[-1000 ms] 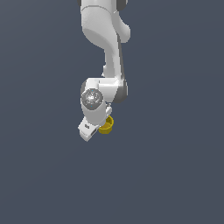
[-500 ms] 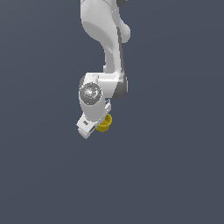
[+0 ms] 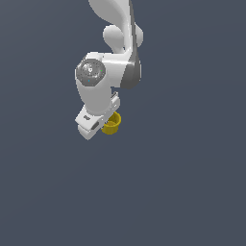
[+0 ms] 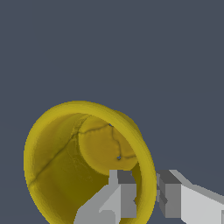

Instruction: Pick up the object and move it to a goal position.

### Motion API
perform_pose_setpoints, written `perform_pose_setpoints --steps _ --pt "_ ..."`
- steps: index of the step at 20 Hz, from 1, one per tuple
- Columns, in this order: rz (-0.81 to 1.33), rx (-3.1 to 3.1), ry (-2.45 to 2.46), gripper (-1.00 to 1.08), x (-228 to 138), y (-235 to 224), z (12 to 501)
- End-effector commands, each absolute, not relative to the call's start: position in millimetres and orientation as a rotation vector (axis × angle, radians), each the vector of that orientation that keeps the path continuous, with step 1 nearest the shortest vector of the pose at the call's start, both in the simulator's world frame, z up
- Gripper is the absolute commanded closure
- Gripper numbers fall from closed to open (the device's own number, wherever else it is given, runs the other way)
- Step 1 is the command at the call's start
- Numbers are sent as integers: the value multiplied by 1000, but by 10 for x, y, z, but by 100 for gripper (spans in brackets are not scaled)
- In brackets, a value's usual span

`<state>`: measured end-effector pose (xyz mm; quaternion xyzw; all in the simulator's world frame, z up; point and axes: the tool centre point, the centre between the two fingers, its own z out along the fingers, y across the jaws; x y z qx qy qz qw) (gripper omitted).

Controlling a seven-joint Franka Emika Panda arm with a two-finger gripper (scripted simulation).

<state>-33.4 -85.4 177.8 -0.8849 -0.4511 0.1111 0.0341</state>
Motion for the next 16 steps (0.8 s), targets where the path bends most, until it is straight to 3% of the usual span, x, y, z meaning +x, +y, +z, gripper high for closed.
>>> perform_pose_setpoints --steps 1,16 --pt "338 -2723 -1388 108 -364 -885 2087" --pt "336 -2722 -1388 108 -546 -1077 3852"
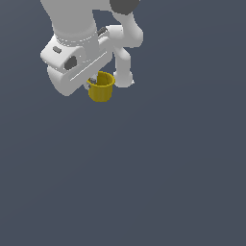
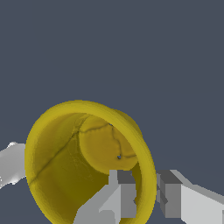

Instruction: Pick up the object and move it to a goal position.

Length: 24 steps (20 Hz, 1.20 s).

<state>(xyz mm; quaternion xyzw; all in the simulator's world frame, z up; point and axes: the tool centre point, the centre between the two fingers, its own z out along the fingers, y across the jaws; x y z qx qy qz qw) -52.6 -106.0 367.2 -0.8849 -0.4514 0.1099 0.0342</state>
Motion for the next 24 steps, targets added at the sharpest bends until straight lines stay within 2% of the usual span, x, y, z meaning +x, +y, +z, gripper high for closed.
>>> perform_pose_setpoints --steps 1,12,24 --pt "336 -2722 -1388 108 -555 -1090 3960" --pt "337 -2723 -1387 108 -620 -1208 4924" --pt "338 -2723 -1387 108 -628 -1261 5321"
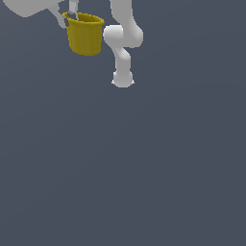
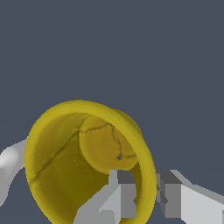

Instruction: Pick up the object and move it to a goal position.

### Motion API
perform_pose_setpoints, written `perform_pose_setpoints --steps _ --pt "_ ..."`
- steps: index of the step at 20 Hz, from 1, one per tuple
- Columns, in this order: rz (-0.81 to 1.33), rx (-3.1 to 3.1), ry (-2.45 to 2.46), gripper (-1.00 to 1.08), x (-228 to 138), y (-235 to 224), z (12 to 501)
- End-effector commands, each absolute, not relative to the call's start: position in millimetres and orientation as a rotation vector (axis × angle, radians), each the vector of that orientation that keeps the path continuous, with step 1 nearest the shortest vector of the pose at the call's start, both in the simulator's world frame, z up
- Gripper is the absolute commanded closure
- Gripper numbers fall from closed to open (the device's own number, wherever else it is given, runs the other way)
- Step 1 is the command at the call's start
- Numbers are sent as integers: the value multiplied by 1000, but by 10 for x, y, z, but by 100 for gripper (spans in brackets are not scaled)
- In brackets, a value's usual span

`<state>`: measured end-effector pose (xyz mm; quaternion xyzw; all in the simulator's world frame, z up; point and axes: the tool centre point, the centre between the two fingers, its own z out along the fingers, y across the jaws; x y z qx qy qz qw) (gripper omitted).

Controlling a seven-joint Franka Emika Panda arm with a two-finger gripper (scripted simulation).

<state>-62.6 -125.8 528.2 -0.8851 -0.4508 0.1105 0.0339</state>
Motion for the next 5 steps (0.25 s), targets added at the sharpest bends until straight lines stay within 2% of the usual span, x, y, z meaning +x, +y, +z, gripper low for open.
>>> perform_pose_setpoints --steps 1,5 --pt "338 -2723 -1387 108 -628 -1263 5332" --pt "338 -2723 -1387 108 -627 -1266 5352"
